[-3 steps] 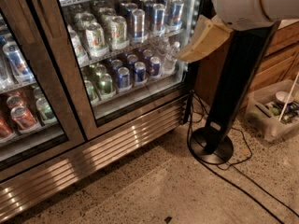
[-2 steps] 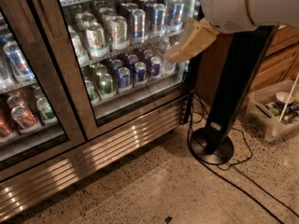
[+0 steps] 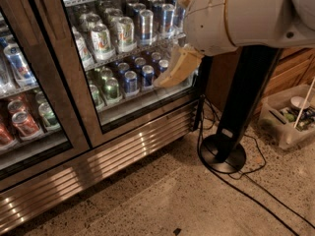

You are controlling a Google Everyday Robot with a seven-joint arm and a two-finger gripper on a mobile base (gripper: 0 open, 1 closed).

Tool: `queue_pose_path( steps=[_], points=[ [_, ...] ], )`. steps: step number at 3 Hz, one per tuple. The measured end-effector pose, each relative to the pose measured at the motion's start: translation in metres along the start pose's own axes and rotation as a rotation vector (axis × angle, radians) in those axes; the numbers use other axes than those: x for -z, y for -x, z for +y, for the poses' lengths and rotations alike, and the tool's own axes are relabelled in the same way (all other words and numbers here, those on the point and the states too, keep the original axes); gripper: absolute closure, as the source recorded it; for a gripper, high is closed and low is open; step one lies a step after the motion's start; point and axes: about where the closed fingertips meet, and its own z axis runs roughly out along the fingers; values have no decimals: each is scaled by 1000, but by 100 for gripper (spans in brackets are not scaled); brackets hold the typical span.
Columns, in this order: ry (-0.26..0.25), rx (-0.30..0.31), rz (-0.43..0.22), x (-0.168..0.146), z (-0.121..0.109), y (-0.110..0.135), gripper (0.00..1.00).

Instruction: Open left fridge door

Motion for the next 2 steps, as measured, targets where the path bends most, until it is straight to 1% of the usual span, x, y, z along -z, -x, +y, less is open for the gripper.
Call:
queue_pose_path(
  steps=[1, 2],
  points=[
    [0, 0, 0, 0, 0, 0, 0],
    [80, 3, -79, -18, 15, 3, 0]
  ],
)
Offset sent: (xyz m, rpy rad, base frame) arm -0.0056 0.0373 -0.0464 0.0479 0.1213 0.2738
